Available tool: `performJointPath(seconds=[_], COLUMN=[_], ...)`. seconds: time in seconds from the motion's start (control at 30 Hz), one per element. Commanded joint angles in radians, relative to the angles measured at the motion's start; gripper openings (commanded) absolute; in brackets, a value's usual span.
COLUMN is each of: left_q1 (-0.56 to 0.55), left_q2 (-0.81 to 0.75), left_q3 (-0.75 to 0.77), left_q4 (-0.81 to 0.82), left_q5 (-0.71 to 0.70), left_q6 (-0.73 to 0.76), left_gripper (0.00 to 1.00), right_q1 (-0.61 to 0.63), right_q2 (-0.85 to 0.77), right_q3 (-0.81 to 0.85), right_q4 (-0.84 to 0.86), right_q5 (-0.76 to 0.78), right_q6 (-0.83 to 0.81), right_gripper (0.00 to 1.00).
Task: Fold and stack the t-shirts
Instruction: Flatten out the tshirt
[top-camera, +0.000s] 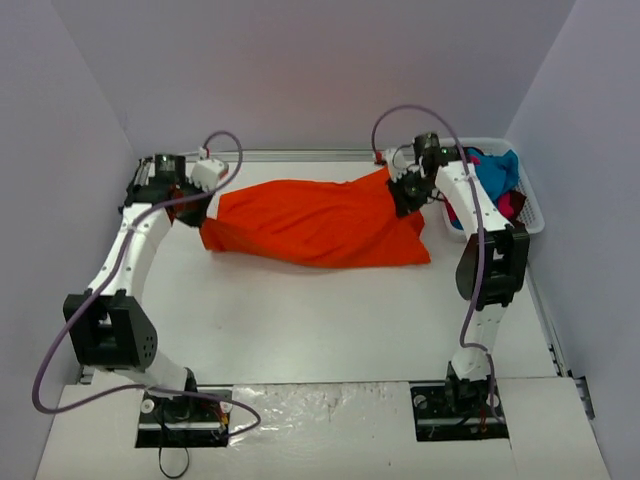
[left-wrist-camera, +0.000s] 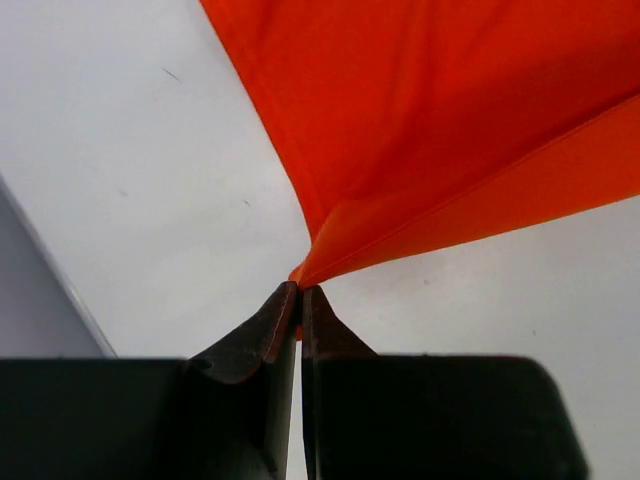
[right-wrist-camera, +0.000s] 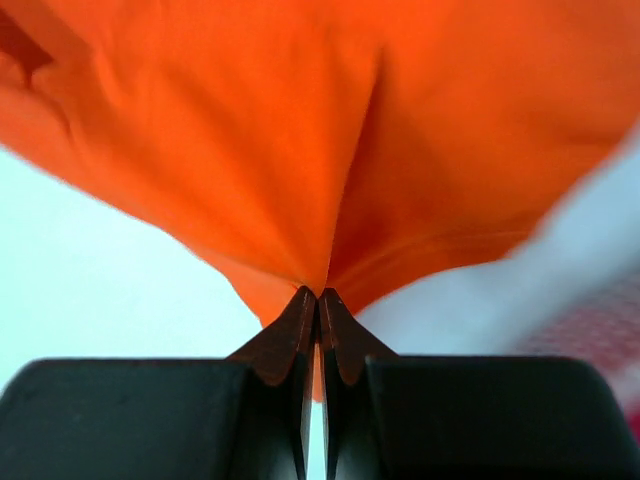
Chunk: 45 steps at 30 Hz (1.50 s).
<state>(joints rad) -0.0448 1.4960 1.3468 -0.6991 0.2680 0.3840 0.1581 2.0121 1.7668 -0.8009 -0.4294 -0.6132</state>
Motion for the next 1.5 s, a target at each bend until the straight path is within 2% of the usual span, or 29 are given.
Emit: performJointPath(seconds=[0.0,0.03,0.07,0.1,0.13,0.17,0.2,0.33,0.37,0.43,0.47,0.5,0.53,0.57,0.63,0.67,0.7,0.77,0.83,0.87,0.93,1.07,1.2,1.27,1.47], left_q1=[0.016,0.016,0.016,0.016,0.017,0.017,0.016,0.017,0.017,0.016,0.017,0.016,0.017,0.016,0.017,0.017,0.016,0.016,0.016,0.016,0.017,0.017,0.017,0.017,0.016], left_q2=[0.075,0.101,0.154,0.185,0.249,0.279,0.337,0.38,0.366,0.28,0.239,0.137,0.079,0.02,-0.155,-0.207,-0.308,-0.406,-0.552,-0.589,-0.667,-0.646,-0.483,-0.429,-0.226], left_q3=[0.226,0.274,0.328,0.45,0.521,0.594,0.75,1.019,1.034,0.984,0.938,0.884,0.75,0.677,0.544,0.435,0.387,0.254,0.181,0.16,0.155,0.291,0.477,0.492,0.408], left_q4=[0.032,0.036,0.038,0.035,0.012,-0.006,-0.029,-0.144,-0.154,-0.149,-0.139,-0.107,-0.085,-0.064,-0.031,-0.031,-0.042,-0.065,-0.079,-0.088,-0.12,-0.154,-0.154,-0.134,0.018], left_q5=[-0.036,-0.038,-0.049,-0.056,-0.073,-0.082,-0.09,-0.093,-0.084,-0.079,-0.075,-0.067,-0.066,-0.069,-0.067,-0.067,-0.069,-0.072,-0.087,-0.095,-0.114,-0.133,-0.136,-0.133,-0.154], left_q6=[-0.078,-0.094,-0.108,-0.134,-0.146,-0.166,-0.175,-0.203,-0.212,-0.217,-0.221,-0.223,-0.223,-0.224,-0.22,-0.214,-0.208,-0.188,-0.178,-0.171,-0.166,-0.146,-0.134,-0.132,-0.116], left_gripper=[0.02,0.03,0.02,0.02,0.02,0.02,0.02,0.02,0.02,0.02,0.03,0.02,0.02,0.02,0.02,0.02,0.02,0.02,0.02,0.02,0.02,0.02,0.02,0.02,0.02], right_q1=[-0.048,-0.051,-0.054,-0.057,-0.057,-0.058,-0.058,-0.066,-0.071,-0.078,-0.078,-0.078,-0.078,-0.078,-0.077,-0.077,-0.077,-0.077,-0.077,-0.08,-0.095,-0.152,-0.152,-0.152,-0.154], right_q2=[0.0,0.022,0.046,0.095,0.121,0.141,0.17,0.082,0.013,-0.071,-0.164,-0.212,-0.264,-0.364,-0.462,-0.563,-0.613,-0.77,-0.872,-0.957,-1.018,-1.014,-0.891,-0.816,-0.62], right_q3=[0.215,0.274,0.407,0.478,0.626,0.693,0.757,0.775,0.742,0.685,0.648,0.563,0.515,0.416,0.32,0.271,0.181,0.096,-0.01,-0.03,-0.037,0.052,0.169,0.184,0.146], right_q4=[-0.009,-0.011,-0.011,-0.012,-0.014,-0.012,0.0,0.071,0.072,0.091,0.097,0.115,0.123,0.137,0.14,0.14,0.141,0.14,0.141,0.14,0.138,0.129,0.129,0.147,0.229], right_q5=[0.049,0.064,0.078,0.096,0.122,0.135,0.145,0.164,0.135,0.107,0.092,0.09,0.084,0.072,0.058,0.051,0.038,0.026,0.017,0.015,0.009,-0.002,0.029,0.055,0.096], right_q6=[0.065,0.079,0.093,0.128,0.142,0.151,0.171,0.191,0.193,0.201,0.201,0.208,0.211,0.216,0.236,0.243,0.253,0.276,0.294,0.315,0.332,0.348,0.325,0.302,0.242], right_gripper=[0.0,0.0,0.0,0.0,0.0,0.0,0.0,0.0,0.0,0.0,0.0,0.0,0.0,0.0,0.0,0.0,0.0,0.0,0.0,0.0,0.0,0.0,0.0,0.0,0.0])
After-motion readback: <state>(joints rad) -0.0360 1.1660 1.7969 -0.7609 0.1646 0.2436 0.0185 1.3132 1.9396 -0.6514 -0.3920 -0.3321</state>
